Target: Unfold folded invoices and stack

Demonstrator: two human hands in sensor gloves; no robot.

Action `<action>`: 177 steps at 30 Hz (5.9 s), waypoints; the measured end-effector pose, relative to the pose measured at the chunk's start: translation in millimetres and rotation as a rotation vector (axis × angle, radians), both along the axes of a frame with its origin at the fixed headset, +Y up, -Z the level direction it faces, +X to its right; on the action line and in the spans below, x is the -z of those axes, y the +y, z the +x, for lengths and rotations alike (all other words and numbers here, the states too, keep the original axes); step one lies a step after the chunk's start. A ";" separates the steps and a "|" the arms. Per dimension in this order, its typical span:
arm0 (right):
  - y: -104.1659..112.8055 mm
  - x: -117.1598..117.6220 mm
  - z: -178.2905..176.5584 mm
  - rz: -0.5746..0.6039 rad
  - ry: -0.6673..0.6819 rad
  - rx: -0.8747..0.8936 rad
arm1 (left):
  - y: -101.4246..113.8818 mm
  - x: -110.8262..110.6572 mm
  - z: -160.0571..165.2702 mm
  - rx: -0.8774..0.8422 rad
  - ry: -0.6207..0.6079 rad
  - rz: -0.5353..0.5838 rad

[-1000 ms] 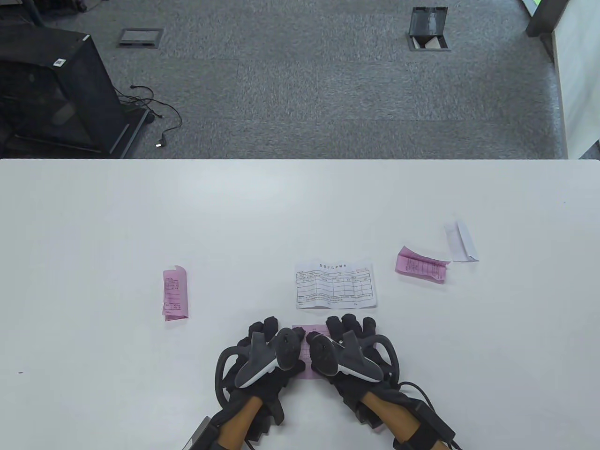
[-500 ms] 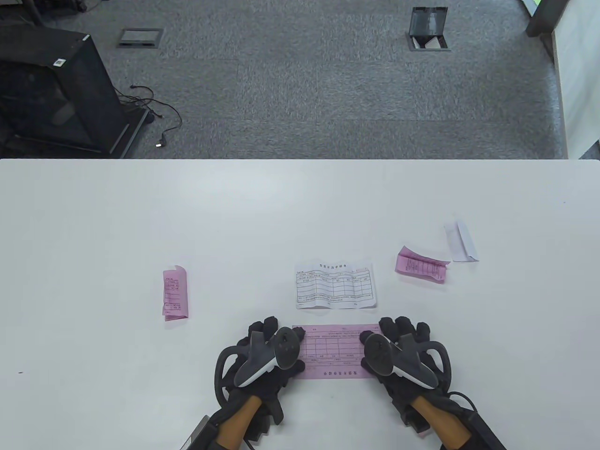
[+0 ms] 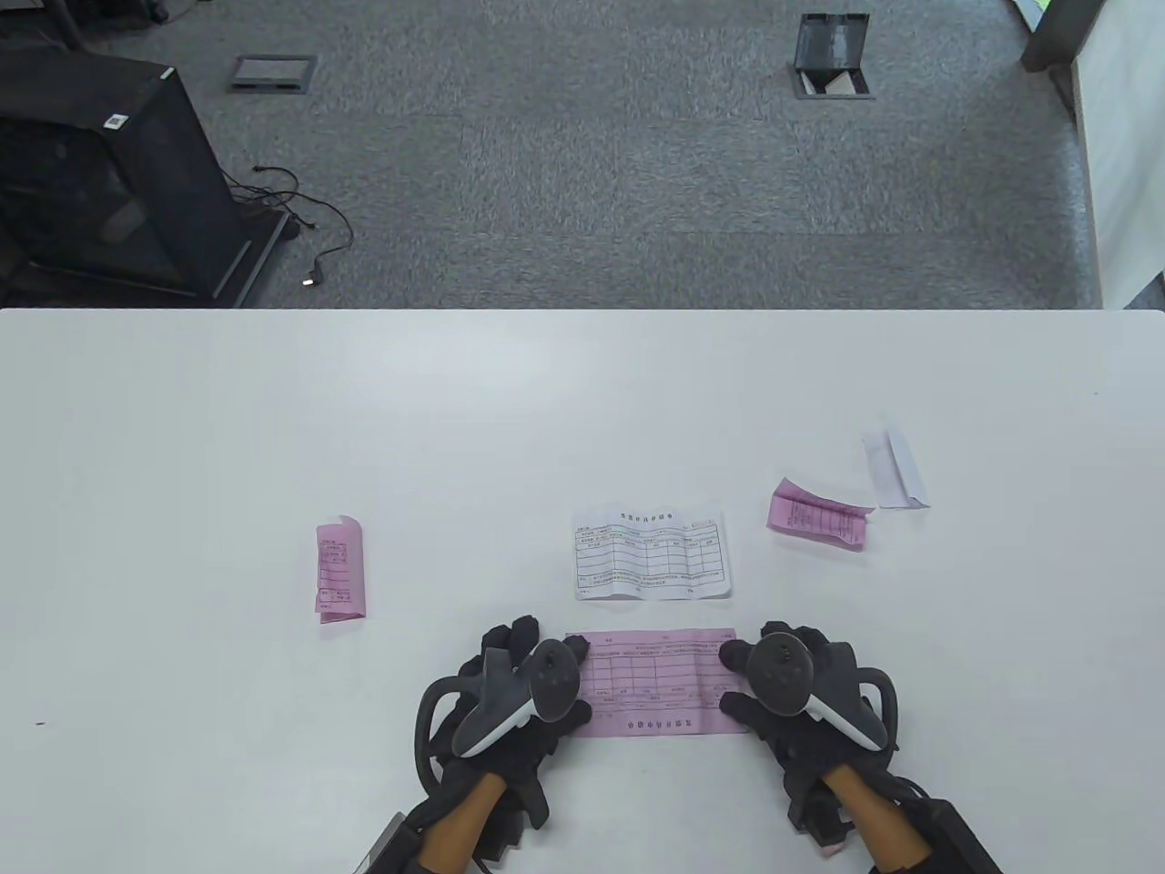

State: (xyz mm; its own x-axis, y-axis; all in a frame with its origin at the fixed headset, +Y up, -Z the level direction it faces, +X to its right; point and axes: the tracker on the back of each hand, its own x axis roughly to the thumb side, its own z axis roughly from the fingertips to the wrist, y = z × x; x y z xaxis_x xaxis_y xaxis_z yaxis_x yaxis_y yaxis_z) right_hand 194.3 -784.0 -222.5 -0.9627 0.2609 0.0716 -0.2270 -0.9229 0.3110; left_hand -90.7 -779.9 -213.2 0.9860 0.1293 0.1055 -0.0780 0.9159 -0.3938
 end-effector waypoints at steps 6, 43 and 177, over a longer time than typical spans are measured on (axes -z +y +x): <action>-1.7 4.3 5.0 -0.013 -0.067 0.078 | -0.3 -0.5 -0.2 -0.004 -0.004 -0.002; -2.1 -0.7 -13.4 -0.007 -0.180 0.025 | -1.0 -2.4 4.2 0.013 -0.017 -0.004; 70.9 108.4 30.4 0.286 -0.429 0.035 | 12.6 79.1 -24.2 -0.444 0.408 0.235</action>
State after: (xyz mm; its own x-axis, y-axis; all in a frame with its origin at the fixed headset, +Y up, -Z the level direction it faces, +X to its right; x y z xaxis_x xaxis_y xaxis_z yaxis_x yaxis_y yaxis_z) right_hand 224.7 -713.1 -331.0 -0.9122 0.3211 -0.2544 -0.3109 -0.9470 -0.0806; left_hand -114.9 -767.3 -292.3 0.8108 0.5532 -0.1912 -0.5703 0.8202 -0.0457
